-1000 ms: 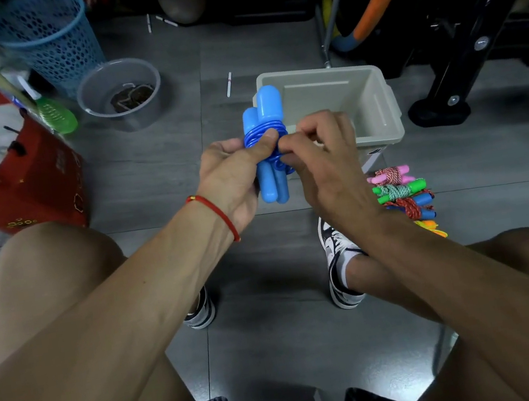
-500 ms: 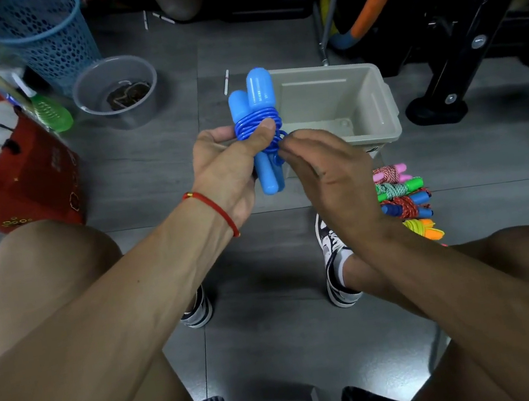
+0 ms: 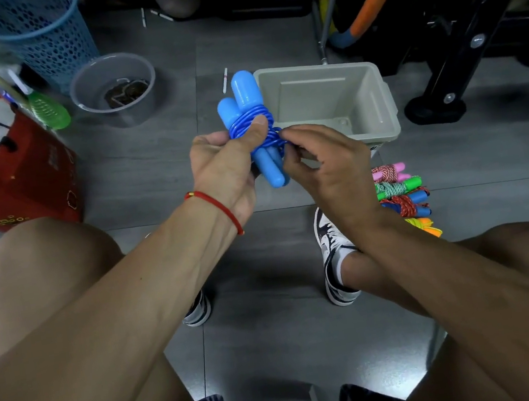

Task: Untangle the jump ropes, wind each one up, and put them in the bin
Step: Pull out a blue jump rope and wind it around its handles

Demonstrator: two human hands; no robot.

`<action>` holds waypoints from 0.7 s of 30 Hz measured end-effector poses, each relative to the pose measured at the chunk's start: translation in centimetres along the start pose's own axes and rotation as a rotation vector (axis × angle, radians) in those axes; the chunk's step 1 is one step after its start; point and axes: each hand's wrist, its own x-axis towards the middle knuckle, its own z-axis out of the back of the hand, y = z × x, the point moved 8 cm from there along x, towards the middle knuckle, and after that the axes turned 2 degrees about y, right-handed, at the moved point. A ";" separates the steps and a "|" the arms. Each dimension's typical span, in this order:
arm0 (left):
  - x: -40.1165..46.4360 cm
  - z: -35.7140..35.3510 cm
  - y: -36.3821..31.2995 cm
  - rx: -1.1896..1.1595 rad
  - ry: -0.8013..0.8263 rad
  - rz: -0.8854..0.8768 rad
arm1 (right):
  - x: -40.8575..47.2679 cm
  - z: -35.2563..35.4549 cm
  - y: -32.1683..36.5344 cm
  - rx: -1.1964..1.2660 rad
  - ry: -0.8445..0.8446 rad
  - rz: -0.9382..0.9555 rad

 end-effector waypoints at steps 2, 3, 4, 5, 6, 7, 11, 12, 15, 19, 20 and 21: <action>0.2 -0.2 -0.2 0.003 0.003 -0.014 | 0.3 0.2 0.1 -0.074 -0.001 0.042; 0.2 -0.2 -0.3 0.018 -0.007 -0.034 | 0.5 0.4 0.2 -0.118 0.002 0.060; 0.4 -0.2 -0.6 0.037 -0.024 -0.060 | 0.7 0.5 0.2 -0.151 0.002 0.062; 0.4 -0.1 -0.9 0.066 -0.035 -0.098 | 0.9 0.7 0.1 -0.156 0.002 0.036; 0.4 -0.2 -1.3 0.105 -0.034 -0.142 | 1.1 0.9 -0.3 -0.138 0.004 -0.021; 0.3 -0.3 -1.7 0.159 -0.030 -0.184 | 1.2 1.1 -0.7 -0.101 0.006 -0.108; 0.2 -1.0 -2.7 0.286 0.041 -0.292 | 0.4 0.5 -3.5 0.428 -0.051 -0.697; 0.3 -1.2 -2.7 0.296 0.063 -0.301 | 0.0 0.2 -3.9 0.606 -0.098 -0.824; 0.4 -1.5 -2.1 0.291 0.108 -0.251 | -0.4 -0.6 -3.8 0.853 -0.095 -0.969; 0.7 -1.5 -1.0 0.235 0.165 -0.126 | -0.2 -0.7 -3.5 0.703 0.082 -0.797; 0.7 -1.6 -0.7 0.233 0.180 -0.096 | 0.0 -0.6 -3.5 0.614 0.120 -0.729; 0.6 -1.7 -0.5 0.245 0.197 -0.075 | 0.2 -0.4 -3.3 0.541 0.155 -0.677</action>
